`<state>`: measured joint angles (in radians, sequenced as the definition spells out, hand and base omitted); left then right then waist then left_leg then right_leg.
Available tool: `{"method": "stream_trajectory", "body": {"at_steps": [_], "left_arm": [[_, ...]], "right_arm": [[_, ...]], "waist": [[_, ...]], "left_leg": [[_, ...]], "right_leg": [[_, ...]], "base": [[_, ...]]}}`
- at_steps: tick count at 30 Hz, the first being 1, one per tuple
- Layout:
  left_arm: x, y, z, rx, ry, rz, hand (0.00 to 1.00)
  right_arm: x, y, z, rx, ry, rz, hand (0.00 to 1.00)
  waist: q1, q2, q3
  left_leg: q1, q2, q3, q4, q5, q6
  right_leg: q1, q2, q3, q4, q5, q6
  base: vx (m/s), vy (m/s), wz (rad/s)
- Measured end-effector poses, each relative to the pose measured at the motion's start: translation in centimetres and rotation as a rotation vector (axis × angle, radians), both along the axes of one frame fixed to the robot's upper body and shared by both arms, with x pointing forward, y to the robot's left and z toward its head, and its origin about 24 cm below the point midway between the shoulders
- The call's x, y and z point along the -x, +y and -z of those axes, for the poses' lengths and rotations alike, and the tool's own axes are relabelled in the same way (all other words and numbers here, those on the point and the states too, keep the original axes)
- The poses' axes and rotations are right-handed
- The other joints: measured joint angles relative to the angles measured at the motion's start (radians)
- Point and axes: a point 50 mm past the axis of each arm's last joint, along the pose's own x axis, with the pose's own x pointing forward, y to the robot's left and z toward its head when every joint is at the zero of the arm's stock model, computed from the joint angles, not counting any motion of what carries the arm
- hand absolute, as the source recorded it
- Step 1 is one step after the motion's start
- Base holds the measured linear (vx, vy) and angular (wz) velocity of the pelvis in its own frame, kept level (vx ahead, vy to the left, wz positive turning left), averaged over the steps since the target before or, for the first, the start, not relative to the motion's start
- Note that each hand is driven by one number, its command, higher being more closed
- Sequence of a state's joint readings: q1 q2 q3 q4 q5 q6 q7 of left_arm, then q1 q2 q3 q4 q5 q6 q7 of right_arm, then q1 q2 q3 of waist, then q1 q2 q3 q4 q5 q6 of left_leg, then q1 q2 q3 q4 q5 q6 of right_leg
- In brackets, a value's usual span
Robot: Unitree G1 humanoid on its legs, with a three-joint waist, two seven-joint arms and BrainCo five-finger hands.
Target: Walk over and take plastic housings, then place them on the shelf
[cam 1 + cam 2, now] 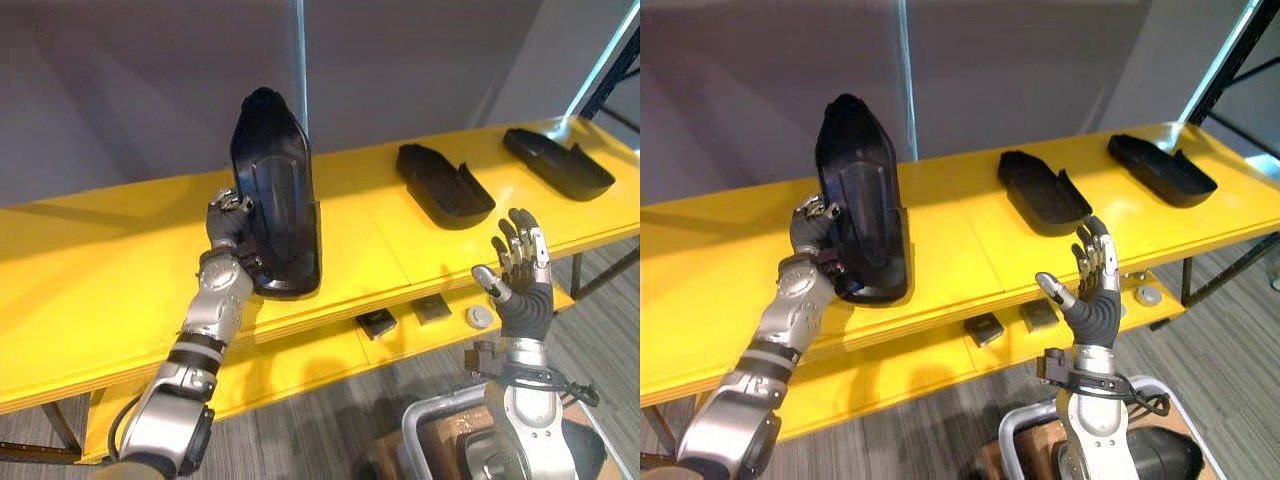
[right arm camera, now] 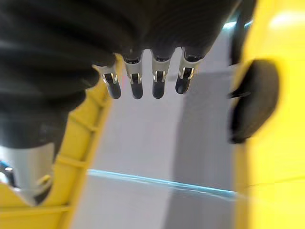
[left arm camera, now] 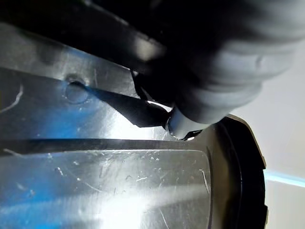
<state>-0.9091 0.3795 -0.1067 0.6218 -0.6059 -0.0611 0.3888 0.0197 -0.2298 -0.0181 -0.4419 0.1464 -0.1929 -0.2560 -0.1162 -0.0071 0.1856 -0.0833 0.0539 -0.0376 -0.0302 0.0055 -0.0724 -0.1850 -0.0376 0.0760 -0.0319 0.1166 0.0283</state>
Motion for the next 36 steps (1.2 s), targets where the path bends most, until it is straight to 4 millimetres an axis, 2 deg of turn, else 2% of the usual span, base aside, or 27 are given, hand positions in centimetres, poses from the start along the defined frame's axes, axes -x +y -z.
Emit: {"method": "stream_trajectory", "body": {"at_steps": [3,9,15,19,20,28,36], "left_arm": [[-0.7,1.5,-1.5,-0.03,0.014,-0.049,1.0],[-1.4,4.1,-3.7,-0.124,0.075,-0.176,1.0],[-1.1,6.2,-7.0,-0.194,0.047,-0.289,1.0],[-0.5,7.8,-8.6,-0.2,0.018,-0.351,1.0],[-0.4,8.0,-8.8,-0.201,0.014,-0.359,0.0],[0.1,9.2,-9.6,-0.206,-0.001,-0.392,0.0],[0.0,8.9,-10.2,-0.276,-0.003,-0.361,0.0]], "right_arm": [[1.0,0.2,2.3,0.013,0.11,-0.031,0.0],[2.6,3.3,7.6,-0.014,0.36,-0.198,0.0],[3.1,4.5,10.1,-0.04,0.469,-0.241,0.0],[3.7,5.1,12.7,-0.07,0.583,-0.244,0.0],[3.8,5.3,12.9,-0.071,0.597,-0.254,0.0],[4.4,6.6,14.1,-0.081,0.649,-0.318,0.0],[4.4,6.6,14.4,-0.08,0.665,-0.319,0.0]], "waist": [[-0.015,0.0,0.038],[-0.032,-0.002,0.111],[-0.035,-0.009,0.159],[-0.035,-0.02,0.177],[-0.035,-0.021,0.177],[-0.036,-0.027,0.182],[-0.034,-0.028,0.182]], "left_leg": [[-0.012,0.0,0.006,0.0,0.0,0.0],[-0.038,0.0,0.015,0.001,0.007,0.003],[-0.067,0.0,0.014,0.001,0.018,-0.001],[-0.08,0.002,0.021,0.0,0.02,-0.002],[-0.083,0.003,0.022,0.0,0.02,-0.002],[-0.093,0.006,0.026,0.0,0.022,-0.004],[-0.086,0.006,0.024,0.0,0.022,-0.004]], "right_leg": [[-0.015,0.0,0.006,0.0,0.003,-0.001],[-0.043,-0.001,0.022,-0.004,0.015,0.0],[-0.067,0.001,0.022,-0.012,0.026,-0.003],[-0.084,0.007,0.026,-0.014,0.031,-0.007],[-0.087,0.008,0.026,-0.016,0.033,-0.007],[-0.093,0.011,0.028,-0.028,0.043,-0.007],[-0.085,0.01,0.026,-0.028,0.044,-0.007]], "base": [[0.04,0.006,-0.06],[0.02,0.008,-0.04],[0.0,0.0,0.0],[0.01,0.019,-0.04],[0.01,0.023,-0.05],[0.01,0.019,-0.02],[0.01,0.026,0.01]]}}
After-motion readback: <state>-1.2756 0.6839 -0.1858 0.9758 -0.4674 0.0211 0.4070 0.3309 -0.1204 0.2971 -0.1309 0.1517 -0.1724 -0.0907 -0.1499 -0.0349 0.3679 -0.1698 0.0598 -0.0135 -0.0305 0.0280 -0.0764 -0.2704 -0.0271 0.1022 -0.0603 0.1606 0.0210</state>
